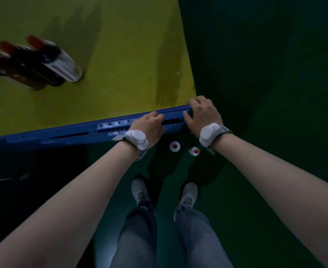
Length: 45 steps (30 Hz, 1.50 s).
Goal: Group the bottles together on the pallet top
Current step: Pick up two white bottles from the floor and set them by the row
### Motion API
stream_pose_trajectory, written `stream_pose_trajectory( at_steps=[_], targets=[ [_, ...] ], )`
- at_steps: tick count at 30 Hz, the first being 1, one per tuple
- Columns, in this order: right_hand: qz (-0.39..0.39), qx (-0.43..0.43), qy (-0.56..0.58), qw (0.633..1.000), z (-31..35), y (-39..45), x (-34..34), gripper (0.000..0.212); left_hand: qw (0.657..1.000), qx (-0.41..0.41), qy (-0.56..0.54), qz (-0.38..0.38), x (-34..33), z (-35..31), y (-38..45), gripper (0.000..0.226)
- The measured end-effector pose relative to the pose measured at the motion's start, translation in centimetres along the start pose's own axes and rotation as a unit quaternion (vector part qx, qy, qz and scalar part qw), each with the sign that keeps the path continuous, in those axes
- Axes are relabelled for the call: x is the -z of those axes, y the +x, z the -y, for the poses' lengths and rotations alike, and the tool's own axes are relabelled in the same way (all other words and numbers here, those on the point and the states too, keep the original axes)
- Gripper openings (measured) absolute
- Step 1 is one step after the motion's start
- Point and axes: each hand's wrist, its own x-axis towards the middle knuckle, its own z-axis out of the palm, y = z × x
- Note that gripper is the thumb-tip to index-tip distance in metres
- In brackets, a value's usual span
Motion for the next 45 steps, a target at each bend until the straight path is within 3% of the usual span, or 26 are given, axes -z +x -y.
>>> stream_pose_trajectory(
  at_steps=[9,17,26,34,37,41,45],
  targets=[
    [-0.006,-0.036,0.052,0.998,-8.4,-1.8,-15.5,0.026,0.998,0.014,-0.013,0.059,-16.7,-0.6,6.2,0.037],
    [0.097,-0.119,0.034,0.987,-15.1,-2.4,-29.0,0.035,0.990,0.055,-0.069,0.112,-30.9,0.4,11.9,0.032],
    [0.220,-0.206,0.022,0.953,-20.4,-1.9,-40.4,0.038,0.986,0.050,-0.024,0.158,-42.7,2.7,15.8,0.038],
    [0.225,-0.230,0.027,0.946,-21.9,-0.7,-46.1,0.023,0.989,0.025,0.008,0.145,-46.5,4.3,18.0,0.031],
    [0.212,-0.209,0.022,0.955,-22.5,-0.7,-46.9,0.027,0.990,0.023,0.033,0.135,-46.4,4.5,18.3,0.032],
    [0.200,-0.177,0.018,0.963,-21.8,-1.8,-44.8,0.034,0.988,0.026,0.053,0.142,-43.8,4.7,16.0,0.031],
    [0.151,-0.146,0.016,0.978,-18.7,-2.4,-38.2,0.021,0.990,0.043,0.024,0.129,-37.6,3.7,12.5,0.028]
  ],
)
